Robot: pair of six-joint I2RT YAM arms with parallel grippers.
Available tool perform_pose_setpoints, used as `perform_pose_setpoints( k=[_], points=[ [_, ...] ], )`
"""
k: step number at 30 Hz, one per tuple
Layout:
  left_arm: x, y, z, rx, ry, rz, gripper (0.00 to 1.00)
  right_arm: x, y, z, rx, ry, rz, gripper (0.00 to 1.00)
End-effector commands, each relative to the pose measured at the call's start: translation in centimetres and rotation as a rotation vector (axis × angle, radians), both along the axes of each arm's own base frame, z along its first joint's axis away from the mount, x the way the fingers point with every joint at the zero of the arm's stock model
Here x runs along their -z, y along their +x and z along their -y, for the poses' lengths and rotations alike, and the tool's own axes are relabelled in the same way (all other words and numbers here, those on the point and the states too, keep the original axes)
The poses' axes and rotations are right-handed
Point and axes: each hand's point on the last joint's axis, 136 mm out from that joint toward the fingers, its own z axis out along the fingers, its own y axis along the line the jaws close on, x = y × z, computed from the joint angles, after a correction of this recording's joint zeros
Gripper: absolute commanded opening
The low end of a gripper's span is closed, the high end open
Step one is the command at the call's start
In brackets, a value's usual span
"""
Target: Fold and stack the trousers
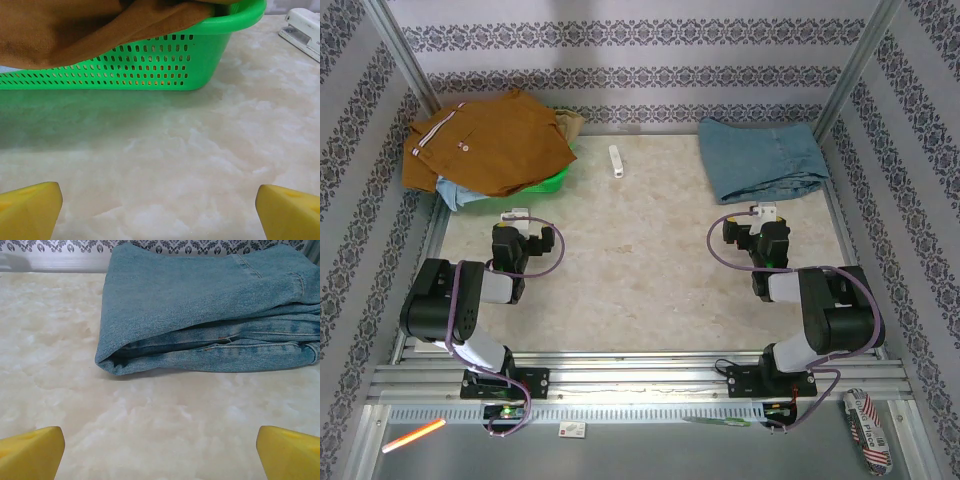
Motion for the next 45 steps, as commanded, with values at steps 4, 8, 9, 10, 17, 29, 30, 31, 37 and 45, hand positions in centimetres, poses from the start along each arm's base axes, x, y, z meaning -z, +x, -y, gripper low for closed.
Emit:
perform_pose_setpoints(
  k=[4, 8, 9, 10, 17, 29, 30, 31, 37, 45],
  points=[
    [-0.9, 0.5, -0.2, 0.006, 0.01, 0.022, 1.0, -1.1, 0.7, -0.2, -0.025, 0.002, 0.028, 0.98],
    [-0.9, 0.5, -0.1, 0.013, 0.01, 0.024, 1.0, -1.0, 0.7, -0.2, -0.026, 0.001, 0.028, 0.98],
    [-0.9, 0.4, 0.2, 0.027, 0.009, 0.03, 1.0, -1.0, 0.7, -0.2, -0.024, 0.002, 0.028, 0.98],
    [-1.0, 0.3, 0.4, 0.042, 0.008, 0.037, 1.0, -1.0, 0.7, -0.2, -0.025, 0.002, 0.027, 0.98],
    [-1.3, -0.4, 1.1, 0.086, 0.009, 0.079, 1.0, -1.0, 0.6, -0.2, -0.025, 0.001, 0.028, 0.98],
    [-1.2, -0.2, 0.9, 0.069, 0.007, 0.067, 1.0, -1.1, 0.6, -0.2, -0.024, 0.007, 0.03, 0.98],
    [-1.2, -0.1, 0.5, 0.042, 0.006, 0.064, 1.0, -1.0, 0.6, -0.1, -0.025, 0.012, 0.028, 0.98],
    [-1.1, 0.0, -0.3, -0.007, 0.007, 0.059, 1.0, -1.0, 0.7, -0.1, -0.029, 0.019, 0.027, 0.98],
    [-1.6, 0.1, -2.2, -0.126, 0.02, 0.053, 1.0, -1.7, 0.9, 0.0, -0.004, 0.004, 0.039, 0.98],
    [-17.2, -4.1, -2.8, -0.31, -0.133, 0.133, 1.0, -13.3, -1.3, -2.6, 0.137, -0.018, 0.018, 0.98]
  ],
)
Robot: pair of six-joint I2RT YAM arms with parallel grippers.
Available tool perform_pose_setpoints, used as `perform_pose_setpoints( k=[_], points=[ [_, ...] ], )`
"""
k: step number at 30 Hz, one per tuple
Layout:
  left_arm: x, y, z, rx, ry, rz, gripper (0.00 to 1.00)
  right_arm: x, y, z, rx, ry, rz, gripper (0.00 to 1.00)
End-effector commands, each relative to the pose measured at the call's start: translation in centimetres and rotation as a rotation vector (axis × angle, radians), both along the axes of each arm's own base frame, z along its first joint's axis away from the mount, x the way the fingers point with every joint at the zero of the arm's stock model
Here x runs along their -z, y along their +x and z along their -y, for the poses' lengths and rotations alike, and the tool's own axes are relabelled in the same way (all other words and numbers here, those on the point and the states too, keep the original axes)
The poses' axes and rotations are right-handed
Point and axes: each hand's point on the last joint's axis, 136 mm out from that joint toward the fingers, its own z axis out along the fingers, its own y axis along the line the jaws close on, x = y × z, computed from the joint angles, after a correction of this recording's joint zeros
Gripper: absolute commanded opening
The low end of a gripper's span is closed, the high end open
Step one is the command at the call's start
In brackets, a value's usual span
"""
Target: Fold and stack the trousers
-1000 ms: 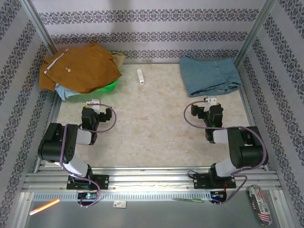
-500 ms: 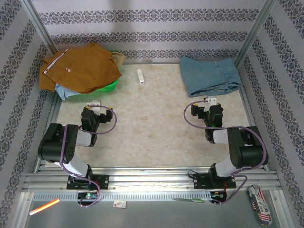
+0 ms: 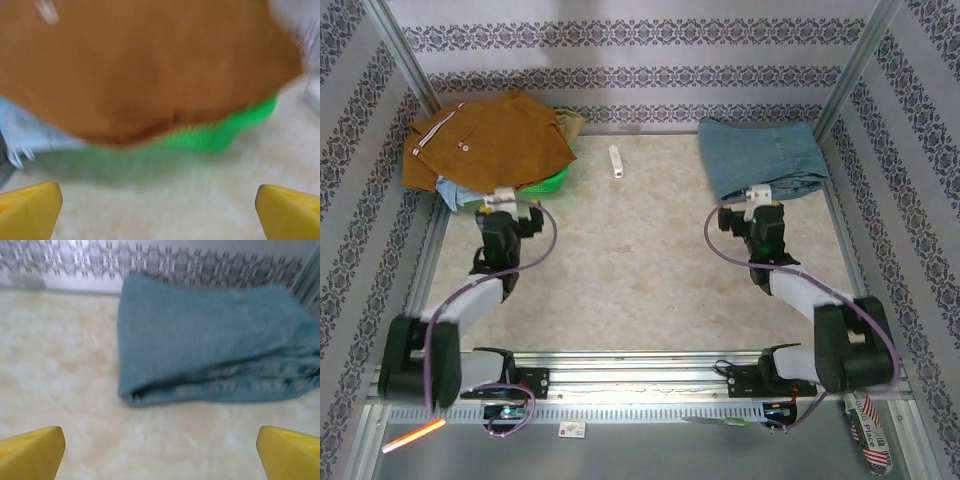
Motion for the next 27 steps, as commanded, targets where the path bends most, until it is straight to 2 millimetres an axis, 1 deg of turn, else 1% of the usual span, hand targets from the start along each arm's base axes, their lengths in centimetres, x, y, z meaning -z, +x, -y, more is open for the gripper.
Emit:
perform_pose_setpoints(
  k=[1, 2, 3, 4, 5, 6, 7, 8, 9, 10, 11, 12, 13, 14, 15, 16, 17, 18, 21, 23, 25, 27],
  points=[
    [-5.4, -4.1, -1.6, -0.163, -0.237, 0.006, 1.0, -6.6, -2.6, 0.7, 0.17, 0.134, -0.018, 0.98],
    [-7.4, -5.4, -1.6, -0.178, -0.346, 0.027, 1.0, -7.7, -3.8, 0.5, 0.185, 0.254, -0.053, 0.98],
    [-8.9, -6.2, -0.9, -0.145, -0.42, 0.049, 1.0, -8.6, -4.7, -0.2, 0.148, 0.358, -0.07, 0.98],
    [-10.5, -7.1, 0.1, -0.088, -0.492, 0.083, 1.0, -9.3, -5.3, -1.3, 0.077, 0.483, -0.062, 0.98],
    [-11.7, -8.2, 0.6, -0.054, -0.562, 0.122, 1.0, -9.6, -5.6, -1.7, 0.037, 0.648, -0.038, 0.98],
    [-12.3, -9.2, 0.8, -0.035, -0.6, 0.16, 1.0, -9.5, -6.0, -2.1, -0.005, 0.786, -0.023, 0.98],
    [-13.5, -10.4, 0.5, -0.015, -0.614, 0.262, 1.0, -9.6, -6.1, -2.3, -0.07, 0.888, 0.003, 0.96],
    [-14.0, -11.8, -0.1, -0.023, -0.654, 0.361, 1.0, -9.3, -6.3, -2.4, -0.087, 0.941, -0.005, 0.9],
    [-14.3, -12.8, -0.7, -0.027, -0.667, 0.442, 1.0, -8.8, -6.5, -2.5, -0.085, 0.936, -0.045, 0.87],
    [-14.8, -13.6, -1.0, -0.023, -0.643, 0.504, 1.0, -8.4, -6.7, -3.0, -0.099, 0.902, -0.092, 0.84],
    [-14.7, -13.7, -1.3, -0.045, -0.608, 0.478, 1.0, -8.0, -6.8, -3.4, -0.113, 0.863, -0.129, 0.83],
    [-14.4, -13.4, -1.5, -0.078, -0.565, 0.406, 0.97, -7.6, -6.9, -3.7, -0.12, 0.843, -0.153, 0.83],
    [-13.3, -12.3, -1.6, -0.121, -0.514, 0.269, 0.92, -7.0, -7.0, -3.8, -0.118, 0.829, -0.18, 0.83],
    [-12.3, -11.0, -1.4, -0.144, -0.467, 0.116, 0.92, -6.5, -7.1, -4.0, -0.118, 0.829, -0.204, 0.83],
    [-11.7, -9.8, -1.0, -0.143, -0.433, 0.001, 0.94, -6.2, -7.1, -4.2, -0.129, 0.831, -0.218, 0.83],
    [-10.5, -8.2, -0.2, -0.128, -0.401, -0.131, 0.95, -5.8, -7.2, -4.6, -0.14, 0.832, -0.233, 0.83],
    [-9.9, -6.7, 0.5, -0.11, -0.371, -0.227, 0.97, -5.5, -7.1, -4.7, -0.139, 0.835, -0.246, 0.83],
    [-9.1, -5.6, 0.8, -0.11, -0.333, -0.296, 0.98, -5.1, -7.1, -4.9, -0.138, 0.836, -0.256, 0.83],
    [-7.7, -2.2, 1.7, -0.145, -0.124, -0.429, 0.99, -4.4, -7.0, -5.1, -0.124, 0.847, -0.291, 0.84],
    [-6.5, 0.1, 2.7, -0.146, -0.008, -0.513, 1.0, -4.2, -7.1, -5.5, -0.137, 0.853, -0.313, 0.85],
    [-5.7, 2.2, 2.9, -0.157, 0.079, -0.549, 1.0, -3.8, -7.3, -5.8, -0.143, 0.848, -0.336, 0.86],
    [-5.1, 4.1, 3.2, -0.141, 0.128, -0.554, 1.0, -3.4, -7.6, -5.7, -0.132, 0.843, -0.353, 0.88]
  ],
)
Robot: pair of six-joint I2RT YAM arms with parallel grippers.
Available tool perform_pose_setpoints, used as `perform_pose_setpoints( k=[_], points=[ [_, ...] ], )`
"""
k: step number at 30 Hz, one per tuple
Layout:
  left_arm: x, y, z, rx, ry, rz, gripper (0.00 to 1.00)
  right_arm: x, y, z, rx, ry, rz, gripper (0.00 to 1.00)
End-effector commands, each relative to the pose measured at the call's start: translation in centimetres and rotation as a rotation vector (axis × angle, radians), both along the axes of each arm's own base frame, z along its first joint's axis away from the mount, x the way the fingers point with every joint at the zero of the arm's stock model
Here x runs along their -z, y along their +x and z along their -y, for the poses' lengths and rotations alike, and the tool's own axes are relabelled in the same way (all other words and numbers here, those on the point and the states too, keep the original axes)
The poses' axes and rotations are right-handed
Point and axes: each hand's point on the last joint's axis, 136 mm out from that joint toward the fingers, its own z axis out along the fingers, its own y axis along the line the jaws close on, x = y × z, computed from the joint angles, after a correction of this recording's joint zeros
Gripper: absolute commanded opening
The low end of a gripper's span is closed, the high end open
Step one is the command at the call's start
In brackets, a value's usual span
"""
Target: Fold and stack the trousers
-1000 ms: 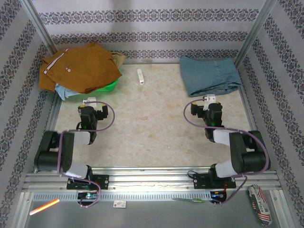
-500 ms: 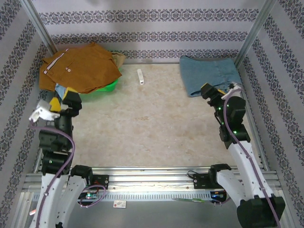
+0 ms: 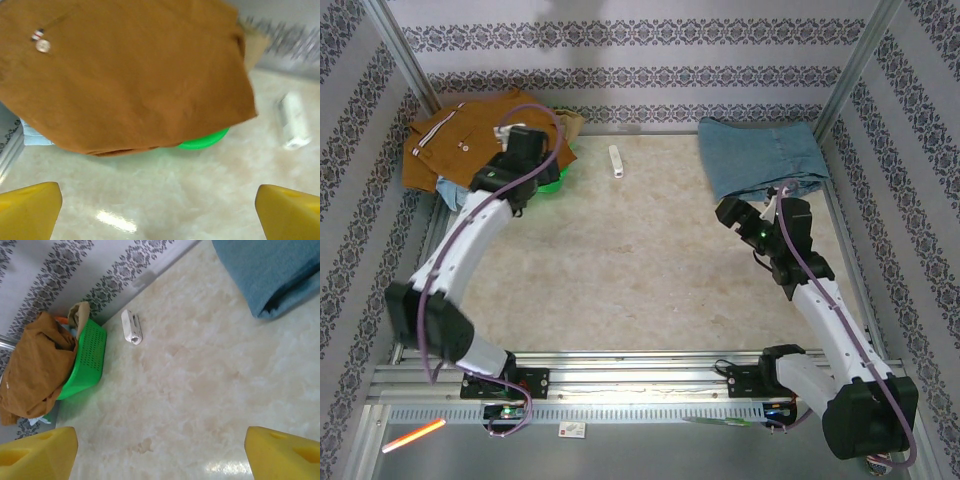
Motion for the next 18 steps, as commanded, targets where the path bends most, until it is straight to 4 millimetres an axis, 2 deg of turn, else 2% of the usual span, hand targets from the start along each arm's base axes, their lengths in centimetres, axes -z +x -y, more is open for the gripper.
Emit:
perform_pose_setpoints(
  k=[1, 3, 7, 12, 15, 18],
  points=[
    [0.0, 0.4, -1.5, 0.025, 0.208, -0.088, 1.0, 0.0, -0.7, -0.7, -0.034, 0.01, -0.025, 0.89],
    [1.2, 2.0, -1.5, 0.035, 0.268, -0.122, 1.0, 0.2, -1.0, -0.7, -0.04, 0.005, -0.034, 0.94],
    [5.4, 4.7, -2.1, 0.023, 0.361, -0.266, 1.0, 0.3, -1.3, -1.0, -0.06, 0.005, -0.039, 0.94],
    [9.9, 7.1, -2.5, 0.015, 0.359, -0.341, 0.97, 0.4, -1.5, -1.2, -0.072, 0.013, -0.046, 0.95],
    [10.8, 8.0, -2.7, 0.015, 0.366, -0.364, 0.83, 0.6, -1.7, -1.2, -0.081, 0.002, -0.053, 0.95],
    [10.9, 8.4, -2.6, 0.022, 0.365, -0.363, 0.52, 0.8, -1.8, -1.1, -0.082, -0.01, -0.062, 0.95]
  ],
)
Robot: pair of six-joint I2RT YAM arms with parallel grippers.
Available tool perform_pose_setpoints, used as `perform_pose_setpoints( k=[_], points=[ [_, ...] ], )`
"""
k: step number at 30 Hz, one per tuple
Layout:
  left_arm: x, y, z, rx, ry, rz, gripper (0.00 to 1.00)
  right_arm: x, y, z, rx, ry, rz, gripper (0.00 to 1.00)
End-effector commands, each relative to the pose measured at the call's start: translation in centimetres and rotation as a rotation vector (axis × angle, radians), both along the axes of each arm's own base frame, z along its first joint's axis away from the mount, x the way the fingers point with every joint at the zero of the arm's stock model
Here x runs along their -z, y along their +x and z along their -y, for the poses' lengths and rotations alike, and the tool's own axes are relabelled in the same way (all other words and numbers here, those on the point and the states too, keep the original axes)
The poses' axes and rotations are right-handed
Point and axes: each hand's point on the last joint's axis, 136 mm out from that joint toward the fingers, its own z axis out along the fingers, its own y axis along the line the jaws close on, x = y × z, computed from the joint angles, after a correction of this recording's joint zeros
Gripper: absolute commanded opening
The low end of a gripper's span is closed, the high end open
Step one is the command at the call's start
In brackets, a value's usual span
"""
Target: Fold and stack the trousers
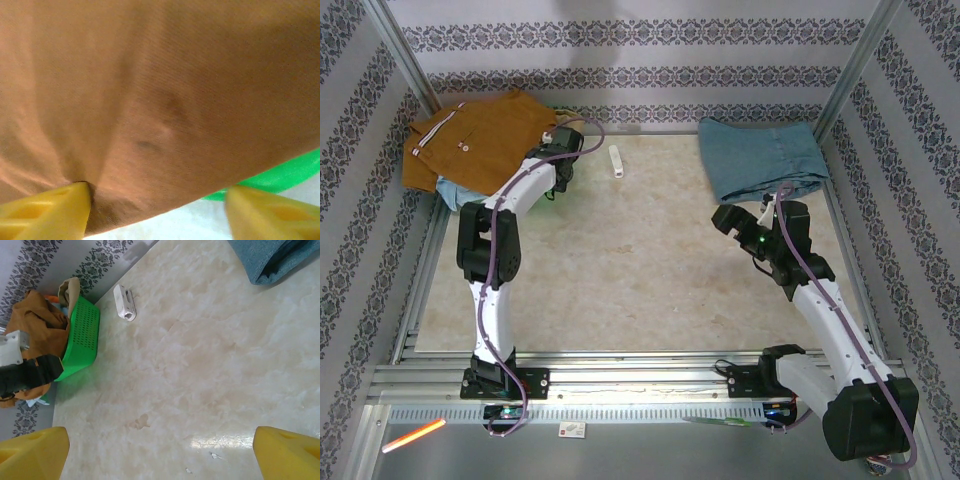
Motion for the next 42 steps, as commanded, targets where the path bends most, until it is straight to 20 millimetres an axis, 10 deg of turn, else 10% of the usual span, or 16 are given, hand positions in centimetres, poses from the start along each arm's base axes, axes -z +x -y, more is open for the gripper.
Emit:
perform_pose_setpoints(
  k=[1, 5, 20, 28, 33, 38, 42],
  points=[
    [-2.1, 0.2, -1.0, 0.0, 0.032, 0.008, 0.42, -0.6, -0.4, -0.5, -0.034, -0.014, 0.013, 0.95],
    [-3.2, 0.3, -1.3, 0.0, 0.05, 0.027, 0.0, -1.0, -0.1, -0.7, -0.041, -0.005, 0.016, 0.94],
    [-16.1, -1.3, -0.4, 0.035, -0.054, 0.327, 0.0, -1.4, 1.0, -1.8, -0.059, -0.001, 0.021, 0.91],
    [-29.4, -6.1, 9.0, 0.366, -0.205, 0.593, 0.0, -1.0, 1.8, -2.7, -0.074, -0.005, 0.016, 0.91],
    [-34.2, -10.7, 15.9, 0.584, -0.176, 0.685, 0.0, -1.3, 2.6, -3.1, -0.087, -0.022, 0.028, 0.91],
    [-33.4, -15.3, 21.9, 0.741, -0.197, 0.669, 0.0, -1.4, 3.1, -3.2, -0.091, -0.03, 0.032, 0.91],
    [-29.6, -16.6, 22.2, 0.705, -0.245, 0.628, 0.0, -1.0, 3.0, -3.3, -0.093, -0.029, 0.025, 0.91]
  ],
)
